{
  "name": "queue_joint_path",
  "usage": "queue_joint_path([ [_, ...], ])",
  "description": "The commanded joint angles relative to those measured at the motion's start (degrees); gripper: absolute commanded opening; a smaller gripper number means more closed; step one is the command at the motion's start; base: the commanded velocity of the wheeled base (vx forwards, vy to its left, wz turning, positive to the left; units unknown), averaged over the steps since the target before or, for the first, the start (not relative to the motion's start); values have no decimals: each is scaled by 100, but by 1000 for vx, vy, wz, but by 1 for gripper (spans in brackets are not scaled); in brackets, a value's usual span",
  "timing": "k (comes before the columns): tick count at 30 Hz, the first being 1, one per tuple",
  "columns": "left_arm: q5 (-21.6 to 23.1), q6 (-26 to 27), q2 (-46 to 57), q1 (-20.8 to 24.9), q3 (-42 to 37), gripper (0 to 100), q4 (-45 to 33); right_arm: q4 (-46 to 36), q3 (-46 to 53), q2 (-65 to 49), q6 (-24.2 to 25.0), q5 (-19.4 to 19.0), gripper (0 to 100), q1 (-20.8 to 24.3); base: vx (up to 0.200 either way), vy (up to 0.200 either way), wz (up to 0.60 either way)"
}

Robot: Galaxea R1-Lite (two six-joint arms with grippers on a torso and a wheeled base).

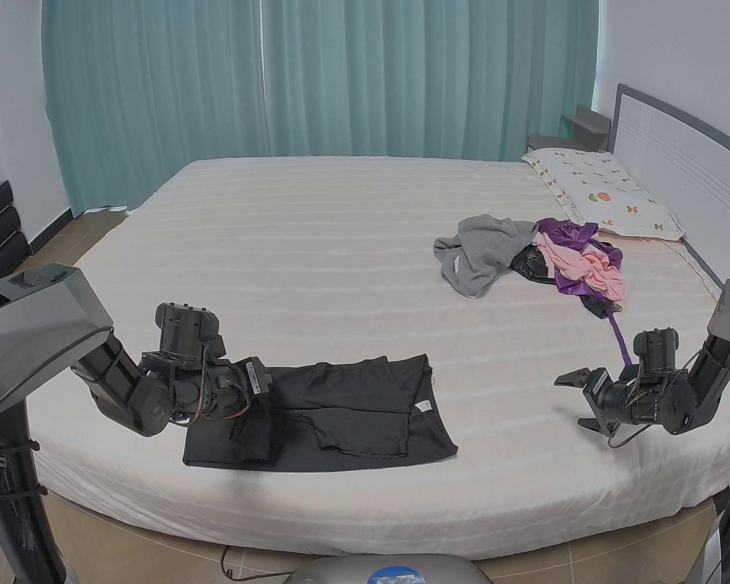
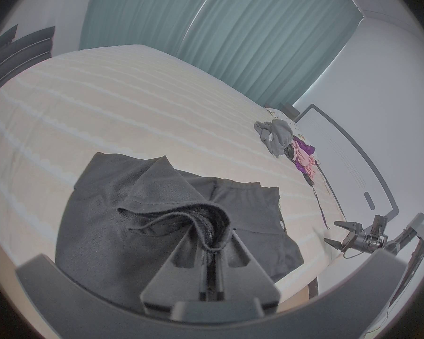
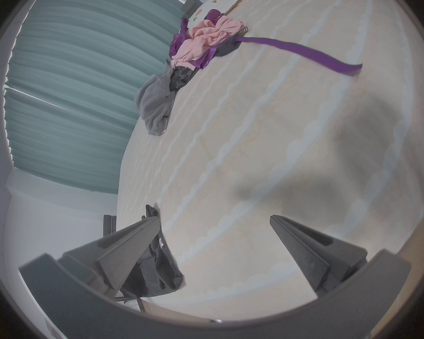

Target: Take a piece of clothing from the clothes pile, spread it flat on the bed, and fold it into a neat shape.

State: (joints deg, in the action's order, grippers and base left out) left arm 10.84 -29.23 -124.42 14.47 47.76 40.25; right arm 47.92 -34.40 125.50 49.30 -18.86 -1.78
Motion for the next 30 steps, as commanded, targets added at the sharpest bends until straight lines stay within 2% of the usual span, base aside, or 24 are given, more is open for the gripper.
queue_joint_path([
  [1,-20,-162,-83,311,480,0,-316,7,4,53,1,5,100,46,0,-200,0],
  [6,-29,-267,-215,478,972,0,-721,7,4,62,1,5,100,46,0,-200,0],
  [13,-29,-285,-452,671,1394,0,-984,7,-5,71,-8,5,100,46,0,0,0],
  [30,-29,-1260,-795,1014,2150,0,-1301,7,-5,88,-8,14,100,99,0,0,0],
])
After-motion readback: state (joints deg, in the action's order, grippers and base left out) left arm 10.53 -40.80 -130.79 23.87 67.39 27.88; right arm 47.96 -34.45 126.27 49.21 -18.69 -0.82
